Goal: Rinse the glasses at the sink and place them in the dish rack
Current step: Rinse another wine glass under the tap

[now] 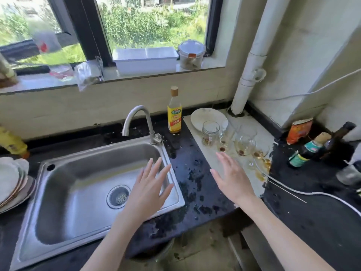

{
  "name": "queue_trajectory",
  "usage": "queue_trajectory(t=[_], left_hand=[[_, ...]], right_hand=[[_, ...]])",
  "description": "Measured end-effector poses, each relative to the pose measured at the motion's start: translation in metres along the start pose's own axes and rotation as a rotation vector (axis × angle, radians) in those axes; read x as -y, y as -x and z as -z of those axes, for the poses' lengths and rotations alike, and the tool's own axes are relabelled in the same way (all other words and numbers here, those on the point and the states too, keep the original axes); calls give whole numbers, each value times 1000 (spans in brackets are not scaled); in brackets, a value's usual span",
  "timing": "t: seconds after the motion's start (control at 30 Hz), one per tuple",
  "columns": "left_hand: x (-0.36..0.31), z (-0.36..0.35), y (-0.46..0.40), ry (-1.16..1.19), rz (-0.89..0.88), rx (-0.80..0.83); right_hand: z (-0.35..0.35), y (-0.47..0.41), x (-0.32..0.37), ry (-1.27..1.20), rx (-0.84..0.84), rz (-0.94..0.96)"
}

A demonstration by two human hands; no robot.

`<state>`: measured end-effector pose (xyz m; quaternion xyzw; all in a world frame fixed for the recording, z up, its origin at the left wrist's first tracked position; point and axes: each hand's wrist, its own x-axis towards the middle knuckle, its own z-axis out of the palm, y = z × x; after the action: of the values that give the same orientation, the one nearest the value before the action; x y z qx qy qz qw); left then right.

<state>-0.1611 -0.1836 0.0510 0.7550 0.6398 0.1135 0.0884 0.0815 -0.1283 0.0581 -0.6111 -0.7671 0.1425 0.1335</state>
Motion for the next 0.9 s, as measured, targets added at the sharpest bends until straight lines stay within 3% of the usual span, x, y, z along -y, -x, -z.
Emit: queue_trajectory(t=[0.17,0.27,0.5,0.73,0.9], left_hand=[[9,0,-49,6,-39,91],[16,-3,-71,24,-1,106],[26,-18,-98,70,100,102],[13,-32,-104,88,183,174],[20,-31,-99,118,187,181]], right_hand=[[1,-71,-31,37,69,-176],[0,-118,-48,257,68,-181],[-13,-171,-72,584,295,-159],[-12,-181,-69,562,342,-66],[-5,-176,-25,434,311,10]])
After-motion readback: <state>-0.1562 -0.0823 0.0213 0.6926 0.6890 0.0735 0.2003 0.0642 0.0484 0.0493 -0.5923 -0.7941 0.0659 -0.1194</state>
